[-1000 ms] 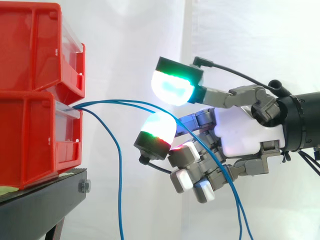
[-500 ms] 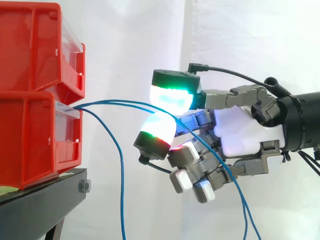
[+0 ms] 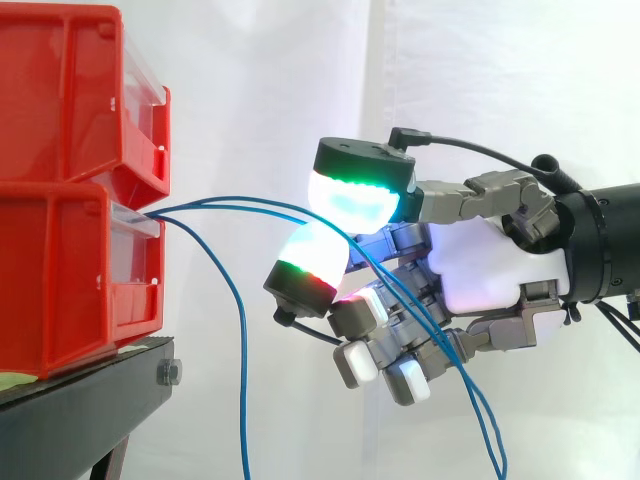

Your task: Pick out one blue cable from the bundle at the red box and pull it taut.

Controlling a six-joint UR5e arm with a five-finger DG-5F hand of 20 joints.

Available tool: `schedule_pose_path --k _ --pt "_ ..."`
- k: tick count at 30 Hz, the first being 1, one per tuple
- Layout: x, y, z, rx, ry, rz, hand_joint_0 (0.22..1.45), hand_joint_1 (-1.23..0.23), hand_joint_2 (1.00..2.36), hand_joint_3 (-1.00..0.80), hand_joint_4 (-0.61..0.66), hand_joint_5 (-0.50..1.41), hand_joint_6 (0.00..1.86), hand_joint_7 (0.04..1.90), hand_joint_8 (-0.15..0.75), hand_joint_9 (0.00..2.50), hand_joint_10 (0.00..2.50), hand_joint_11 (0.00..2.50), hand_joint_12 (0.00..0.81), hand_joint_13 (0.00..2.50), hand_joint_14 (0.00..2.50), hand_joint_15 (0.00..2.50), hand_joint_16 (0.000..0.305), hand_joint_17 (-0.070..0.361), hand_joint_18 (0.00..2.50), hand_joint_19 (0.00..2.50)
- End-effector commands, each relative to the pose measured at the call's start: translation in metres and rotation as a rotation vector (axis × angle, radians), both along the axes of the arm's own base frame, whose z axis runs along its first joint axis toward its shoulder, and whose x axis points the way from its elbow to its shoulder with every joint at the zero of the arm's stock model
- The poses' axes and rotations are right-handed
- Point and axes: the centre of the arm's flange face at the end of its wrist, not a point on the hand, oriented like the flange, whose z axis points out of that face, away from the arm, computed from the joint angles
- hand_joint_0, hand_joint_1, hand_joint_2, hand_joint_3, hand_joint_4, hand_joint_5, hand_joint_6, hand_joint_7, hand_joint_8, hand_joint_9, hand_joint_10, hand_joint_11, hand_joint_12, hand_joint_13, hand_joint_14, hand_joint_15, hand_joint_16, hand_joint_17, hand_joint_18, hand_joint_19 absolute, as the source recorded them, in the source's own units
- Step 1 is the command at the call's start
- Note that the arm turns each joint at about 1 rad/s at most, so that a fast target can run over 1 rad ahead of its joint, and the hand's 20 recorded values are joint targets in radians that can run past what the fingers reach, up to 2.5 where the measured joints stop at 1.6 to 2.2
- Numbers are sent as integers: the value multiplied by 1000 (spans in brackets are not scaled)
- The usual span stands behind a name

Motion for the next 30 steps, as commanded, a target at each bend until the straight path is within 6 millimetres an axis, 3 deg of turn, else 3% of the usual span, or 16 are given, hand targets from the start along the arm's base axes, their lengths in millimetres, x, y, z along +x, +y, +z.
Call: schedule_pose_path --k 1,8,9,13,16,18,25,27,30 --pt "0 0 1 0 -1 0 646 -796 1011 -393 90 -209 897 997 262 860 24 1085 322 856 26 685 46 103 801 866" --pt "0 0 1 0 -1 2 587 -779 1000 -500 136 -172 885 1055 263 964 25 1100 321 893 25 704 45 101 808 890" --pt "0 0 1 0 -1 0 526 -735 1000 -500 146 -162 883 1043 278 1007 24 1112 331 910 24 698 47 106 833 891" --pt "0 -1 1 0 -1 0 484 -563 1000 -500 143 -135 866 1056 286 1059 23 1067 344 941 24 687 50 113 872 892" --pt "0 -1 1 0 -1 0 535 -398 1000 -500 123 -123 854 1088 275 1125 26 1052 332 954 23 702 46 103 861 923" --pt "0 -1 1 0 -1 -2 583 -371 1000 -500 107 -119 850 1109 266 1136 27 1043 319 957 26 709 44 98 856 935" --pt "0 -1 1 0 -1 0 573 -618 1017 -327 101 -118 846 1167 254 1137 28 1070 323 951 25 722 44 100 856 938" --pt "0 -1 0 0 -1 -2 580 -754 1018 -316 114 -136 864 1178 253 1107 27 1088 319 943 26 719 44 100 849 928" --pt "0 -1 1 0 -3 0 599 -812 1014 -360 93 -142 871 1162 244 1092 28 1092 318 937 25 719 44 99 846 920"
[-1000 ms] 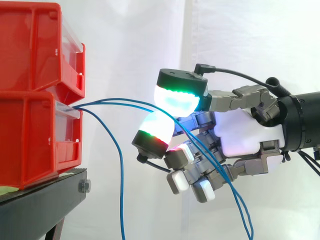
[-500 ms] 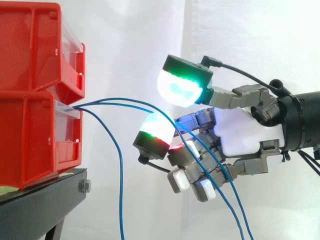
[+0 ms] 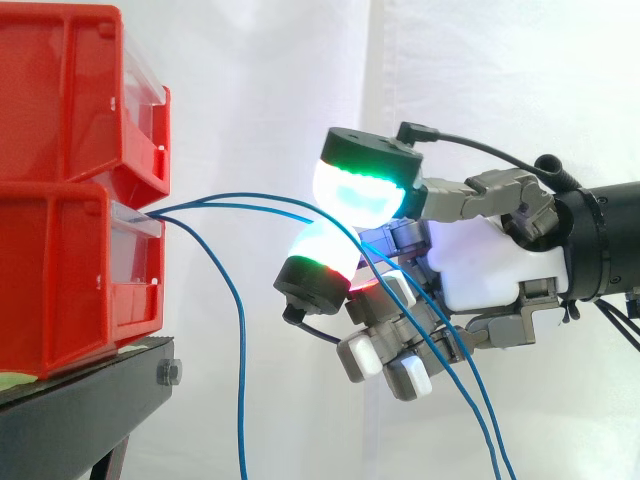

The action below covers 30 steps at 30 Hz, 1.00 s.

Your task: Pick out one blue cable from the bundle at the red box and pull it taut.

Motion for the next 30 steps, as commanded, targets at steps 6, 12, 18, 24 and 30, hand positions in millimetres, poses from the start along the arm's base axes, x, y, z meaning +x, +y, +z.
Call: schedule_pose_path --k 6,12,18,24,30 --pt "0 0 0 0 1 1 658 -914 1000 -500 10 -146 888 1179 229 1110 28 1153 307 942 27 705 44 99 863 863" --pt "0 0 1 0 0 2 533 -997 1000 -500 68 -119 900 1142 237 1186 29 1167 315 981 27 718 46 103 902 878" --pt "0 -2 2 0 4 1 378 -903 1000 -500 22 -47 855 1053 274 1387 25 1077 346 1083 25 695 55 123 1033 881" --pt "0 -3 3 0 3 -1 406 -559 1000 -500 -22 -19 739 1114 257 1414 25 950 342 1103 25 684 55 123 1039 895" --pt "0 -4 3 0 3 -2 400 -462 1000 -500 47 -36 707 1151 275 1435 25 990 364 1174 25 747 57 129 1048 917"
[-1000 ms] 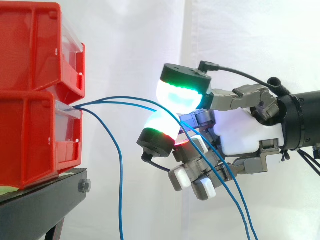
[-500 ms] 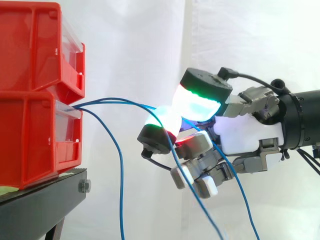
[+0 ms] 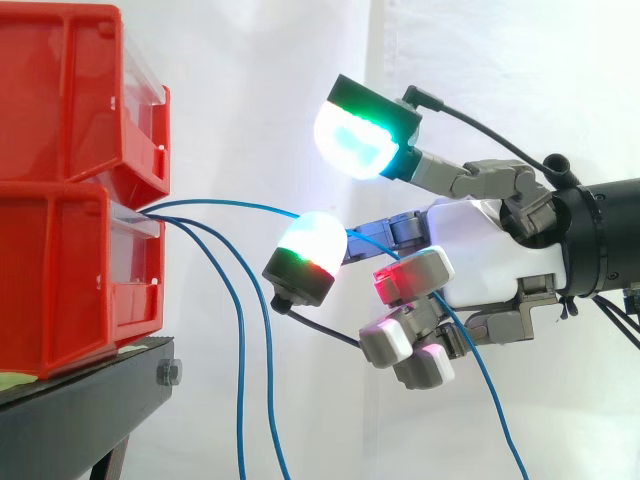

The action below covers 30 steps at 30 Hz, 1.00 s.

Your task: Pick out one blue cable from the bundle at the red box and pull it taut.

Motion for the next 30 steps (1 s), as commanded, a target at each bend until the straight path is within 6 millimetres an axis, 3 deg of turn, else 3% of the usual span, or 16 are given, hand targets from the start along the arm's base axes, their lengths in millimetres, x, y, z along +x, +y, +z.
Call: schedule_pose_path --k 1,5,15,16,17,19,25,27,30 --pt "0 0 0 0 0 0 394 -467 1000 -500 60 -51 725 1132 284 1433 25 1009 367 1185 24 773 58 131 1056 896" --pt "0 -2 0 0 0 -5 390 -480 1000 -500 98 -97 785 1044 296 1410 24 1123 382 1224 26 897 60 135 1052 883" --pt "-2 -3 1 -33 17 -4 393 -505 1000 -500 133 -133 822 976 295 1408 1 1694 382 1362 6 1498 59 134 1048 964" --pt "-2 -3 1 -33 17 -4 393 -507 1000 -500 137 -136 824 974 298 1380 105 1704 377 1371 2 1564 59 134 1050 973" --pt "-2 -3 0 -33 19 -4 393 -509 1000 -500 139 -137 825 974 295 1364 173 1701 380 1351 132 1560 59 133 1050 991" --pt "-2 -3 1 -33 17 -4 394 -510 1000 -500 139 -138 826 966 298 1282 646 1535 373 1273 616 1453 58 130 1069 1030" --pt "0 -4 8 -46 17 -7 402 -514 1000 -500 148 -141 828 964 289 1176 1544 1307 357 1135 1511 1279 56 125 1122 1133" --pt "-1 -4 12 -53 33 -9 408 -505 1000 -500 151 -143 829 963 283 1166 1580 1318 353 1107 1680 1246 55 124 1129 1143" --pt "-2 -6 20 -58 60 -23 420 -494 1000 -500 142 -144 828 969 276 1157 1601 1310 346 1098 1687 1256 53 120 1119 1142"
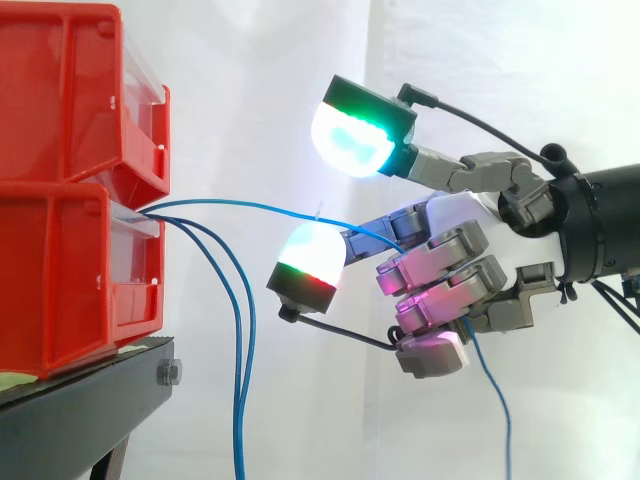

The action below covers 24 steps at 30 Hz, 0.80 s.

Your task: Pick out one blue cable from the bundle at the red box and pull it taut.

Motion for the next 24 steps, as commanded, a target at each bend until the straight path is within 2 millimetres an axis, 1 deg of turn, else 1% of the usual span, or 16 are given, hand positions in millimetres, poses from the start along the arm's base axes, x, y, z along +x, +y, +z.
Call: schedule_pose_path --k 1,4,6,8,9,10,11,12,14,15,16,19,20,22,24 --pt "-1 -2 8 -7 22 -12 424 -491 1000 -500 145 -144 828 969 274 1150 1638 1312 344 1096 1698 1237 53 119 1116 1142" --pt "-3 -6 8 -5 34 -26 437 -493 1000 -500 139 -145 829 966 265 1115 1863 1292 331 1087 1740 1250 51 115 1104 1151" --pt "-3 -7 8 -6 31 -35 446 -496 1000 -500 136 -145 829 971 260 1084 2084 1288 328 1078 1852 1242 50 112 1096 1157" --pt "-3 -8 8 -6 31 -46 446 -496 1000 -500 135 -145 829 972 264 1082 2081 1314 333 1073 1877 1246 49 111 1095 1170" --pt "-4 -15 8 -9 31 -100 446 -499 1000 -500 135 -145 829 970 262 1057 2237 1286 341 1051 1991 1245 49 111 1102 1185" --pt "-4 -17 9 -9 27 -111 450 -498 1000 -500 138 -145 830 969 269 1042 2367 1290 334 1023 2111 1221 49 110 1121 1200" --pt "-4 -17 9 -9 27 -111 450 -499 1000 -500 133 -145 829 971 267 1037 2393 1296 334 1011 2186 1214 48 109 1125 1206" --pt "-5 -21 7 -10 33 -136 452 -497 1000 -500 135 -145 831 960 270 1020 2481 1295 335 989 2320 1207 48 108 1144 1270" --pt "-6 -25 9 -11 32 -157 454 -497 1000 -500 131 -145 832 968 267 1004 2500 1281 337 961 2475 1233 47 107 1181 1381" --pt "-7 -32 9 -9 29 -184 455 -500 1000 -500 135 -145 834 971 266 996 2500 1306 342 943 2500 1216 47 107 1206 1439" --pt "-8 -34 8 -10 32 -190 460 -497 1000 -500 134 -145 836 969 265 980 2500 1277 342 929 2500 1236 47 105 1228 1491" --pt "-9 -40 9 -9 29 -202 486 -485 1000 -500 126 -147 838 989 256 958 2500 1306 328 903 2500 1249 43 96 1273 1643" --pt "-9 -40 9 -9 29 -202 486 -486 1000 -500 127 -148 839 986 264 958 2500 1306 335 910 2500 1250 43 97 1284 1659" --pt "-9 -43 9 -9 27 -207 509 -490 1000 -500 126 -148 848 987 258 951 2500 1307 324 896 2500 1285 39 88 1299 1746" --pt "-9 -43 9 -11 26 -208 522 -495 1000 -500 121 -148 852 987 247 952 2500 1316 317 898 2500 1285 38 85 1304 1772"
